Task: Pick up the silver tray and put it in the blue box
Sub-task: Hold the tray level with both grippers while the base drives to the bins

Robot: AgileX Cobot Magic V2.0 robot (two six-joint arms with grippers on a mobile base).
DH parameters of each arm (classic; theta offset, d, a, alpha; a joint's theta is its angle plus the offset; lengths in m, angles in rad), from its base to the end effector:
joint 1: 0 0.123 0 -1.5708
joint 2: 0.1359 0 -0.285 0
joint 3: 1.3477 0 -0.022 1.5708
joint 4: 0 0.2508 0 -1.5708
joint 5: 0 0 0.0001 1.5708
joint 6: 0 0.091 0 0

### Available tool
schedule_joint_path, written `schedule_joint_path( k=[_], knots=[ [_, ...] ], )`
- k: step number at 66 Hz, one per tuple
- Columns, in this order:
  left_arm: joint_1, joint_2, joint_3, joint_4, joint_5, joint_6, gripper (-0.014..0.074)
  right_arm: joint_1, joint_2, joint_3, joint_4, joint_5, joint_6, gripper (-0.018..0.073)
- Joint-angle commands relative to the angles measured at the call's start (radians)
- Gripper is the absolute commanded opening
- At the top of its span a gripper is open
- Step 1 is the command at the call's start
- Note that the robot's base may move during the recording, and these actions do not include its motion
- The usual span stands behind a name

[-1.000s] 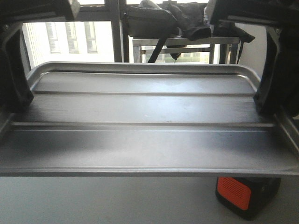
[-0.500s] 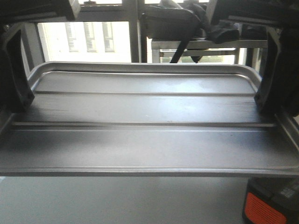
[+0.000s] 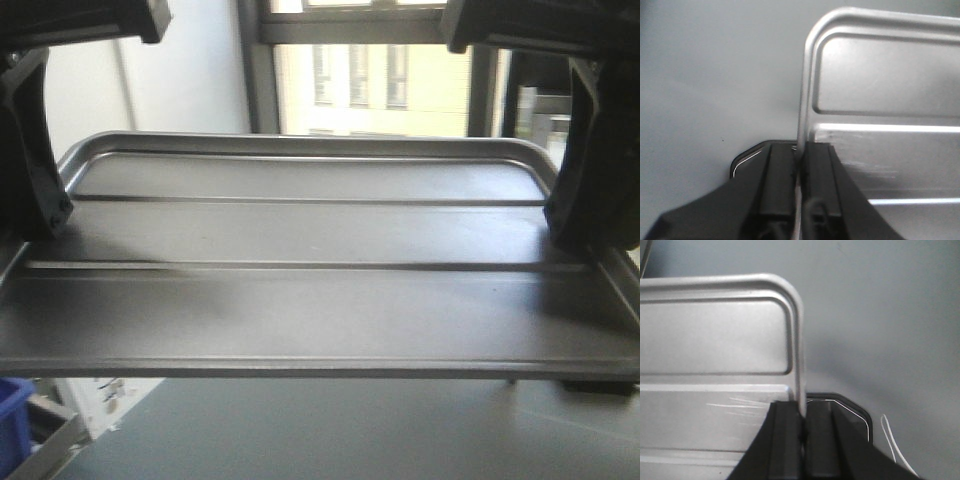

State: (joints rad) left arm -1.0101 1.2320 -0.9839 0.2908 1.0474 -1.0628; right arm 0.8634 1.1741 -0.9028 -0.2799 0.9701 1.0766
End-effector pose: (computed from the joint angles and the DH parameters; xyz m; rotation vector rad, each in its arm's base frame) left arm 0.1395 -0.1797 0.3018 0.0639 2.7111 -0.2337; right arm 0.1551 0.1494 0.2937 0.1382 2.6770 0.2654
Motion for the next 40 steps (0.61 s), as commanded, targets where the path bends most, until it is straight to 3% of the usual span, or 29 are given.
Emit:
schedule_joint_path(
  k=[1, 40],
  knots=[
    [-0.002, -0.027, -0.022, 0.05, 0.045, -0.005, -0.0006, -0.004, -0.019, -0.022, -0.071, 0.028, 0.0, 0.0049],
    [-0.002, -0.027, -0.022, 0.05, 0.045, -0.005, -0.0006, -0.004, -0.019, -0.022, -0.071, 0.029, 0.0, 0.0049]
  ],
)
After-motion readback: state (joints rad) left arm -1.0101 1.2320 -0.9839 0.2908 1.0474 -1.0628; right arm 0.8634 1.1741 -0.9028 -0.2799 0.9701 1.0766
